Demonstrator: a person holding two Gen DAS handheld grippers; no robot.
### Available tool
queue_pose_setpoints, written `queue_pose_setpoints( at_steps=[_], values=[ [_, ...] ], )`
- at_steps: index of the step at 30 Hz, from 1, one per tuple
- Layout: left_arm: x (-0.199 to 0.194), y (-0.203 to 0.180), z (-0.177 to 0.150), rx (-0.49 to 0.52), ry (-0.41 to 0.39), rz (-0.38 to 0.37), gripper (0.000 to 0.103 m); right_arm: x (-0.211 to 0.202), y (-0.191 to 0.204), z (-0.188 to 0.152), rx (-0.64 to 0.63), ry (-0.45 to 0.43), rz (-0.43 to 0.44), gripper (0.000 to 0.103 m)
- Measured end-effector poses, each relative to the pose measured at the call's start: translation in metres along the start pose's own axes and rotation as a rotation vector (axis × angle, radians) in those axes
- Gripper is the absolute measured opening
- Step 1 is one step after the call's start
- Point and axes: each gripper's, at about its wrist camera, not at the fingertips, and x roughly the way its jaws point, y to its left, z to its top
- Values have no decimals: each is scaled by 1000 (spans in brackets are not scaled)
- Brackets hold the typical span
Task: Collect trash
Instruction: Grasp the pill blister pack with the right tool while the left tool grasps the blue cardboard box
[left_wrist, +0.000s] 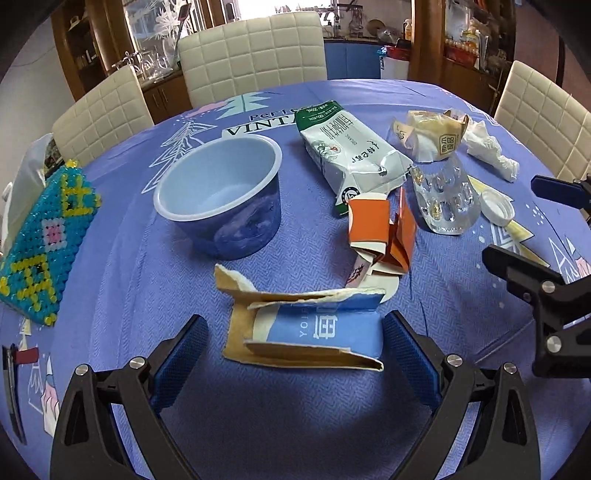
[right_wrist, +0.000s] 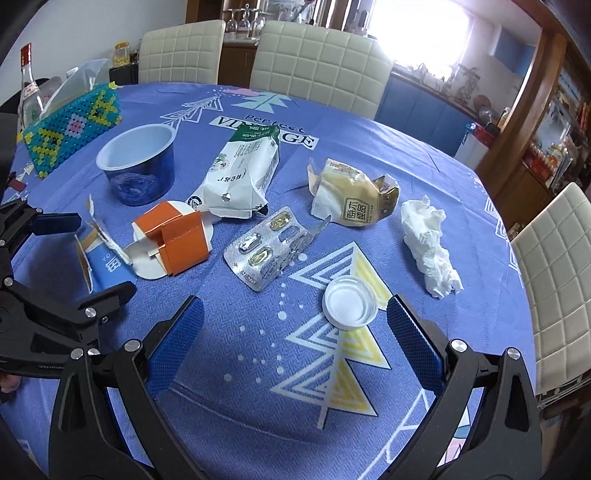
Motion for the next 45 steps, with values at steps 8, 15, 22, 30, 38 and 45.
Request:
queue_pose_setpoints(
  at_steps=[8,15,22,30,38,45],
  values=[
    [5,9,0,-35,-13,-63,94,22,5,20,18,8,3,82],
    [8,10,4,-45,-21,-69,90,38,7,20,20,77,43,16],
    [7,5,10,-42,-23,-61,81,22,4,12,6,46,59,7],
    [-12,-12,9,-14,-55,-31,81,-1,-9,2,5,21,53,7],
    [-41,-46,12,8,-95,-39,81,-37,-31,-18,-2,-13,21,7],
    [-61,-93,23,64,-131,-64,81,-70,-67,-46,16,-28,-11,7]
  ],
)
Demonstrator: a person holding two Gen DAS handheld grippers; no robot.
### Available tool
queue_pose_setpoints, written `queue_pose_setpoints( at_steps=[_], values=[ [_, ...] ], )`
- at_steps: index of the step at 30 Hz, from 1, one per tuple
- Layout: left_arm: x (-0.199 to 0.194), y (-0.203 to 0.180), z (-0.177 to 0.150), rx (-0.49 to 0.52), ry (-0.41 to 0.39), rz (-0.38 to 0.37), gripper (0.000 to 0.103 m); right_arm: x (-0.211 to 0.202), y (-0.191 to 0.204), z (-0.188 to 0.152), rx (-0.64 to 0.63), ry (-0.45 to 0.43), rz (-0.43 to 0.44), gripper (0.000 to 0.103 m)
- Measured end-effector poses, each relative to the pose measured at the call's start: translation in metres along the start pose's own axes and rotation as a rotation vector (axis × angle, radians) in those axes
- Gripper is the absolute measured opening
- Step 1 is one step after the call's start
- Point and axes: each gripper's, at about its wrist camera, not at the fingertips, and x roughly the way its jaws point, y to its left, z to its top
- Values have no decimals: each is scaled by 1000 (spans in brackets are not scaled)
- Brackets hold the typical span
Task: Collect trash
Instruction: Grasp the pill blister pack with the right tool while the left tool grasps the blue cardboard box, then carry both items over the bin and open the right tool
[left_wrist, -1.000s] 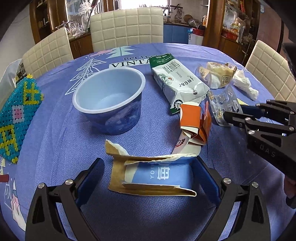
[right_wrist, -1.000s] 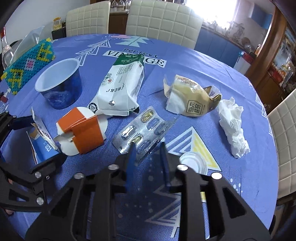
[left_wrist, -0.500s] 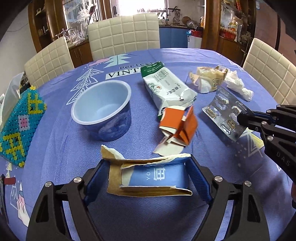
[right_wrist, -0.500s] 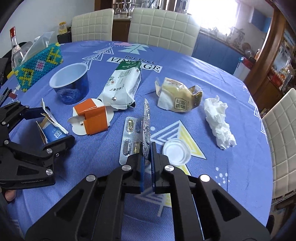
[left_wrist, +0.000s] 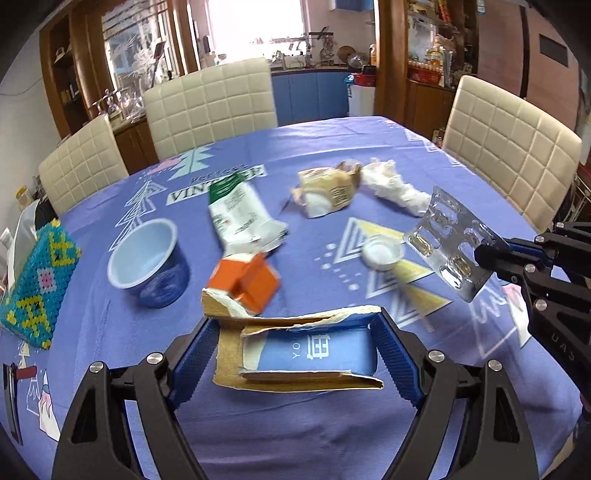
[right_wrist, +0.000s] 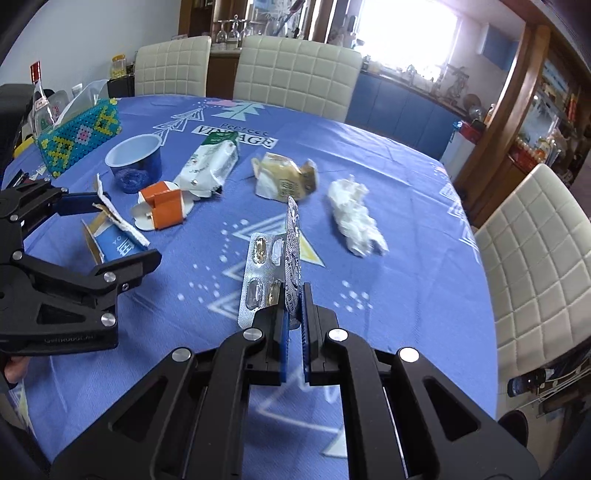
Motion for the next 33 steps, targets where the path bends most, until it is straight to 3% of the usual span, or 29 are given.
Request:
queue_pose_setpoints(
  at_steps=[23,33],
  values=[
    [-13,-225,45,284,-50,-253,81,-93,-173,-123,256,34,-276,7],
    [-26,-309,60,423,-97,-351,81,-126,-226,-161,383,35,-387,7]
  ],
)
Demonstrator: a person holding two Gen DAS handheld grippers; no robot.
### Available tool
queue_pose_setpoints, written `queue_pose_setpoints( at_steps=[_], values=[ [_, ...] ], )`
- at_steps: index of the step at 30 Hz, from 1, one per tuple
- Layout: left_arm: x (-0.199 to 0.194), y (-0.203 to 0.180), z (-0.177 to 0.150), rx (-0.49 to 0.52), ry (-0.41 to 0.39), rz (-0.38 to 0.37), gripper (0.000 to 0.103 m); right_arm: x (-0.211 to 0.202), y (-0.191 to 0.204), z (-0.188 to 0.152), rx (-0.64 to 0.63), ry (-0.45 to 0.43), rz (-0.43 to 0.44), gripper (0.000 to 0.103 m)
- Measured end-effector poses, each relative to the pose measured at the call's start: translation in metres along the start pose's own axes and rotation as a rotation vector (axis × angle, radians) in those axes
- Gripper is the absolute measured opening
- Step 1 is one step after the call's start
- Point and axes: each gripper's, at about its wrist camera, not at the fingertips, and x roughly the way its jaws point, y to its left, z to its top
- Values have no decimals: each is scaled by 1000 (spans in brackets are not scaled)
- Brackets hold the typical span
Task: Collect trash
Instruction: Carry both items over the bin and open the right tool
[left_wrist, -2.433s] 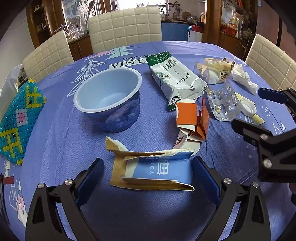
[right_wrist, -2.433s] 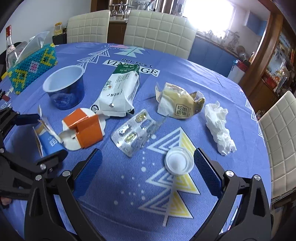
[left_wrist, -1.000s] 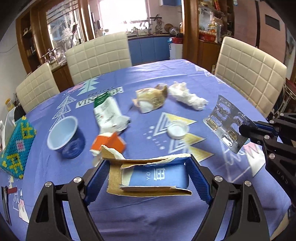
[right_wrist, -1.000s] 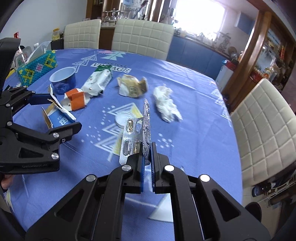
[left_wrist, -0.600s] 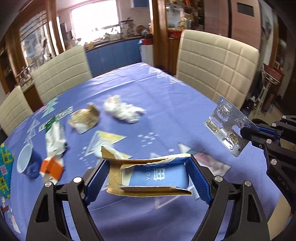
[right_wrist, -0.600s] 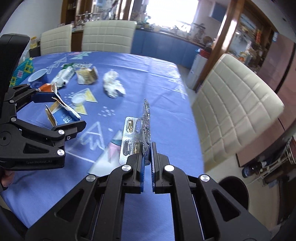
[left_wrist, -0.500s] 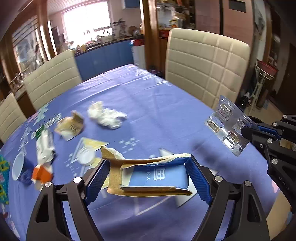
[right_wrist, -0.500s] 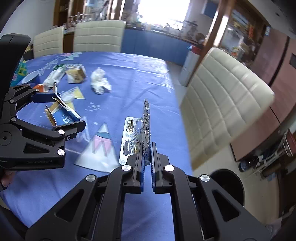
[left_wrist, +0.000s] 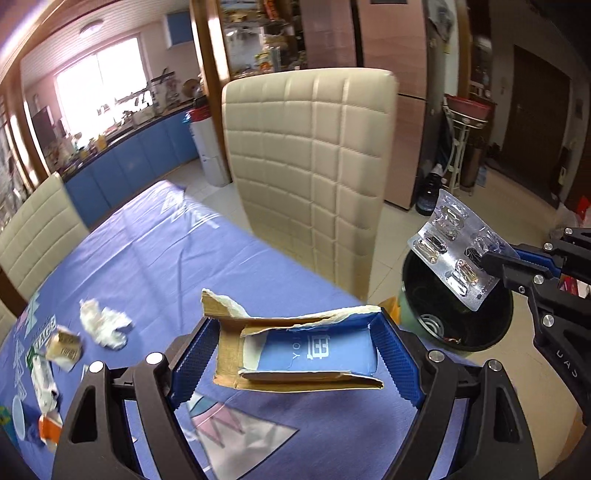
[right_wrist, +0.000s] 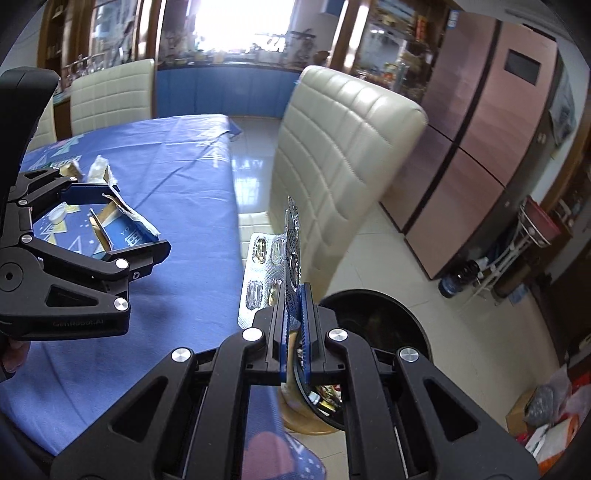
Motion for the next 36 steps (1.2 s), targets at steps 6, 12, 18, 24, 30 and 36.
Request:
queue_pose_setpoints(
  at_steps=[6,12,18,24,30,36],
  values=[
    [7,-29,12,57,-4,-41,81,-7,-29,-9,58,1,-50,7],
    [12,-50,21,83,-11,-68,81,-16,-55,-14,96,-13,-97,7],
    [13,-65,36,109,-29,-87,81,-29,-77,-11,139,-41,-135,7],
    [12,-79,55,120,-65,-103,81,-40,-94,-12,166,-68,-175,7],
    [15,-91,65,146,-76,-118,81,-48,-111,-11,209,-112,-223,9],
    [20,-98,67,161,-72,-135,81,-43,-130,-12,283,-106,-221,10]
  ],
)
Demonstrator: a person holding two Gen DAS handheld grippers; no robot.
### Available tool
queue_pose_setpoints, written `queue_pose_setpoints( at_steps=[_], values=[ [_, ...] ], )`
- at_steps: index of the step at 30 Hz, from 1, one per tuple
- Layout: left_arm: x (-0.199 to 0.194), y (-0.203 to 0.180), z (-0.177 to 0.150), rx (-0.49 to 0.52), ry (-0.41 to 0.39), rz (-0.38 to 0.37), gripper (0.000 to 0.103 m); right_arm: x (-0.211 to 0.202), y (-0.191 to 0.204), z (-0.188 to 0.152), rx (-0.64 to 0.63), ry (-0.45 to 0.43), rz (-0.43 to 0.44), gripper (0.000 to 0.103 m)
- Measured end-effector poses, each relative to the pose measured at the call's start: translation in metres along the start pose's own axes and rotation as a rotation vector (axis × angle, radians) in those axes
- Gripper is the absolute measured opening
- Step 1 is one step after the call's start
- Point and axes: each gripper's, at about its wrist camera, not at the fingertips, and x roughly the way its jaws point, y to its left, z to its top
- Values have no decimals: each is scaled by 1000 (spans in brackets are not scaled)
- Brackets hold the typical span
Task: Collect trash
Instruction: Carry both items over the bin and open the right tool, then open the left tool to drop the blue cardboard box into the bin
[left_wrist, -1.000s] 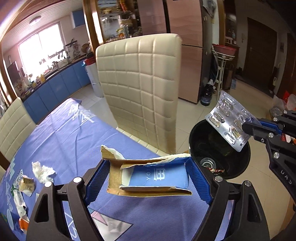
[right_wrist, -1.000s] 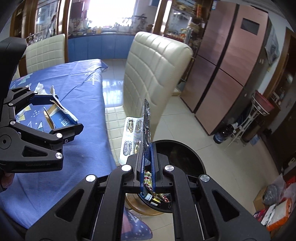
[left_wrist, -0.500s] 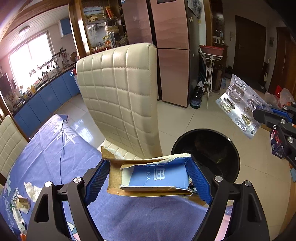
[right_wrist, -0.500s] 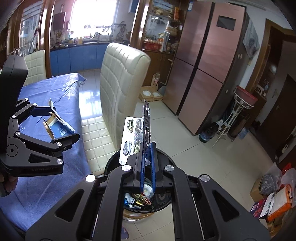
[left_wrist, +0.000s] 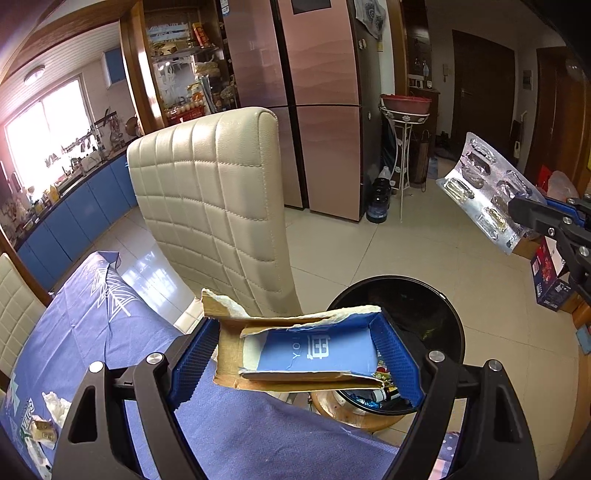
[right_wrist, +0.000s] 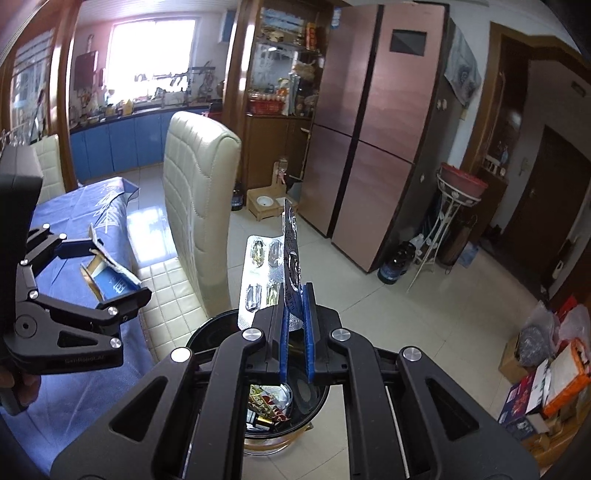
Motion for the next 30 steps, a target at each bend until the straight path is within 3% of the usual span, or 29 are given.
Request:
queue_pose_setpoints(
  at_steps=[2,4,5,7,14,30],
  values=[
    [2,-1,1,2,4,-5,81,4,-4,-3,25,12,9,19],
    [6,-3,1,3,8,-11,81,6,-6,-5,25,16,-4,55],
    [6,-4,2,4,9,-13,81,4,-7,-7,26,0,-20,89],
    [8,-6,2,6,12,-18,81,-4,-9,-7,28,-63,-49,91],
    [15,-14,7,13,18,-40,81,-2,-27,-6,106,-43,-63,91],
    [22,-49,17,78,19,-99,81,-8,-50,-30,152,-6,-107,92]
  ],
)
